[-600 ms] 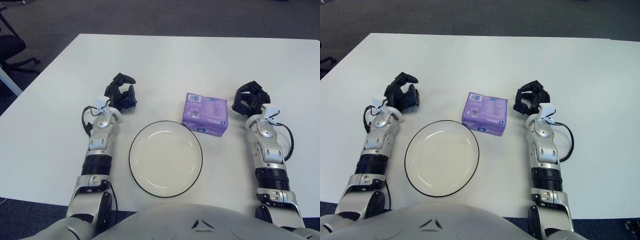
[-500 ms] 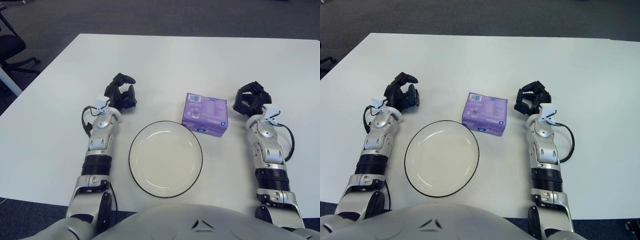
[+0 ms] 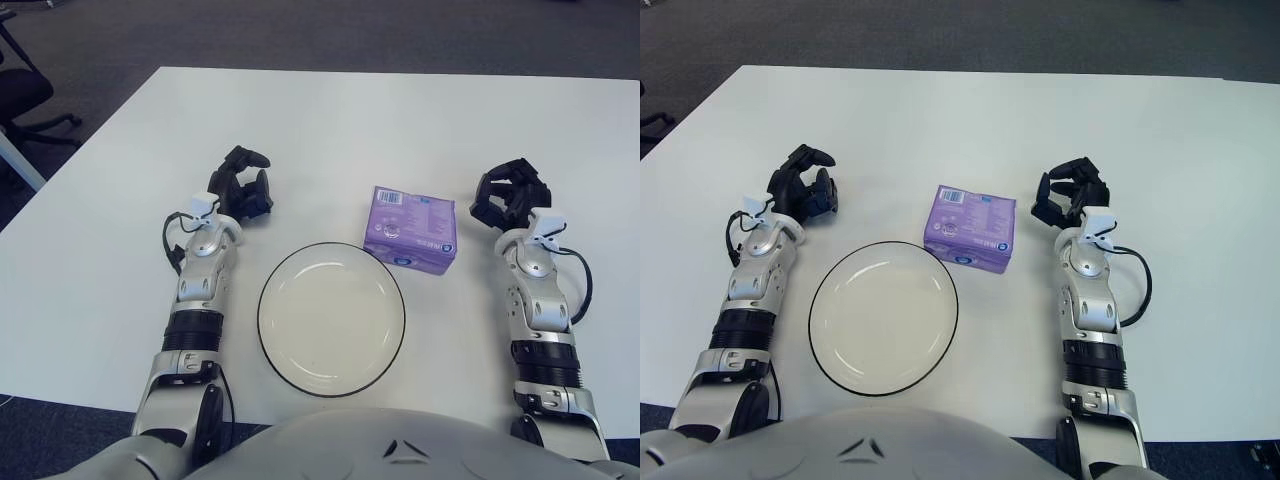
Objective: Put the tissue paper into the plate.
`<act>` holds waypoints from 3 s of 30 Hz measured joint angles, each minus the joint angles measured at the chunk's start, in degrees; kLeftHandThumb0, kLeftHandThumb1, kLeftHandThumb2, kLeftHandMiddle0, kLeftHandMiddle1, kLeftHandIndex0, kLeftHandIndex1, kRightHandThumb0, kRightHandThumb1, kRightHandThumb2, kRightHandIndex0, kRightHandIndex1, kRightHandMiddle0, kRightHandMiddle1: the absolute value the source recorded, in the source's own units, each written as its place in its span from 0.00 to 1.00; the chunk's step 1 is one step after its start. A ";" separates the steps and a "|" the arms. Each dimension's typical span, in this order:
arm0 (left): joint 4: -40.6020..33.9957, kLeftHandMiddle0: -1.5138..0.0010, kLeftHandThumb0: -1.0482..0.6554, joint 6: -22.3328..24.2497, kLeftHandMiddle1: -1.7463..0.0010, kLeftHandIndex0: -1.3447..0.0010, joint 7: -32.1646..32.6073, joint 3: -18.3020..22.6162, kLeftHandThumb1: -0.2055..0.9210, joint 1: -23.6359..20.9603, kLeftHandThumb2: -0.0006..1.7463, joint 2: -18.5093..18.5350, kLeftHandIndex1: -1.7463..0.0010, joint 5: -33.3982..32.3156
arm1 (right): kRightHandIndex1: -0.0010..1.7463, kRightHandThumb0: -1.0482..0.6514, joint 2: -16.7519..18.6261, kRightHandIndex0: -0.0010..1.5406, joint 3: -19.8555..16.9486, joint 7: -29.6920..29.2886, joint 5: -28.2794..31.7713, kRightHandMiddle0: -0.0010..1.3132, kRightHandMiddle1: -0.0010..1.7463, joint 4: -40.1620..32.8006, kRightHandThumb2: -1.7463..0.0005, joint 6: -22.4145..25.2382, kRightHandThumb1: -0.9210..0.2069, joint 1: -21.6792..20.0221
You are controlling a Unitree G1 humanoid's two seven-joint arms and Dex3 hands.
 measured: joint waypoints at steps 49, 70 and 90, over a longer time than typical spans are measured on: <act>-1.92 0.16 0.35 0.00 0.00 0.59 0.30 -2.09 0.53 -0.75 0.70 -1.94 0.00 0.87 | 0.78 0.34 -4.60 0.17 11.28 4.36 -23.70 0.09 0.89 -18.58 0.64 -8.35 0.09 1.14; -1.23 0.16 0.35 0.05 0.00 0.59 1.01 -1.51 0.53 0.21 0.70 -1.03 0.00 1.95 | 0.23 0.00 -18.30 0.01 14.83 14.51 -40.60 0.00 0.44 -17.49 0.54 -23.64 0.00 17.57; -0.11 0.15 0.35 -0.08 0.00 0.59 1.25 -1.59 0.53 0.25 0.70 -0.48 0.00 1.94 | 0.00 0.00 -23.08 0.00 13.70 30.22 -38.19 0.00 0.11 -24.73 0.49 -22.32 0.00 18.92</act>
